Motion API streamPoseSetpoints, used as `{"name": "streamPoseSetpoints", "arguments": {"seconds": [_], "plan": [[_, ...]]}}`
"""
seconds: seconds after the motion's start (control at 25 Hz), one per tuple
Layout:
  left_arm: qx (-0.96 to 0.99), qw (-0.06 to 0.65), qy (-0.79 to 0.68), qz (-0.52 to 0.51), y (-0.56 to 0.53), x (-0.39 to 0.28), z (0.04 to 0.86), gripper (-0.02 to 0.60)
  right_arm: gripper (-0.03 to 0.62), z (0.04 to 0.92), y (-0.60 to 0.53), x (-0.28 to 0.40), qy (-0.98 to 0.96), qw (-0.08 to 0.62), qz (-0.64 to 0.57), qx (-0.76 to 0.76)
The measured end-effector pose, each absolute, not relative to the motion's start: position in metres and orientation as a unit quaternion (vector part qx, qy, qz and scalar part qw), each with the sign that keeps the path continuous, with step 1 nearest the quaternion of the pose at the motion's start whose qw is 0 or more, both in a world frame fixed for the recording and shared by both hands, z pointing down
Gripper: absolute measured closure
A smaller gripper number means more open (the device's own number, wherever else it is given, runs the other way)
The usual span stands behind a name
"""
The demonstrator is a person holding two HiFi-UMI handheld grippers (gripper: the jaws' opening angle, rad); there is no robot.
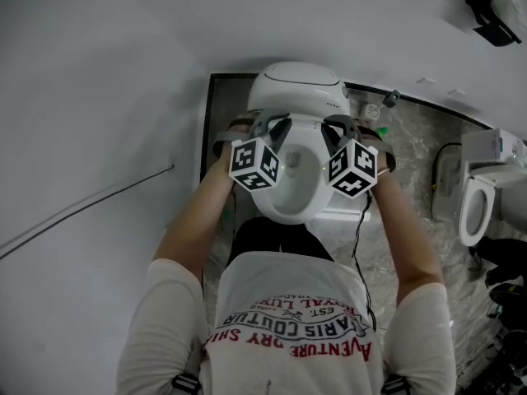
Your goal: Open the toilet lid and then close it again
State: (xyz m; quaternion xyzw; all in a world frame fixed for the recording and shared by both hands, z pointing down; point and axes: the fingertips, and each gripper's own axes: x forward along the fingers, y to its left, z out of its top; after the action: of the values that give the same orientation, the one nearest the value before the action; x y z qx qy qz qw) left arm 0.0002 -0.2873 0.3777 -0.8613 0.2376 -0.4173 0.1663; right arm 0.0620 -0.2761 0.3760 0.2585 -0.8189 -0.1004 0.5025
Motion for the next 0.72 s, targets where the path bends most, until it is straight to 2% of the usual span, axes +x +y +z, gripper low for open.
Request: {"name": "streamPoseSetpoints", "arguments": {"seconds": [0.72], "plan": [[-0.876, 0.185, 0.206, -0.396, -0.165, -0.021, 0.416, 0.537, 0.56, 0.416, -0.155, 0.041, -0.79, 0.536, -0.123, 0.271]]}}
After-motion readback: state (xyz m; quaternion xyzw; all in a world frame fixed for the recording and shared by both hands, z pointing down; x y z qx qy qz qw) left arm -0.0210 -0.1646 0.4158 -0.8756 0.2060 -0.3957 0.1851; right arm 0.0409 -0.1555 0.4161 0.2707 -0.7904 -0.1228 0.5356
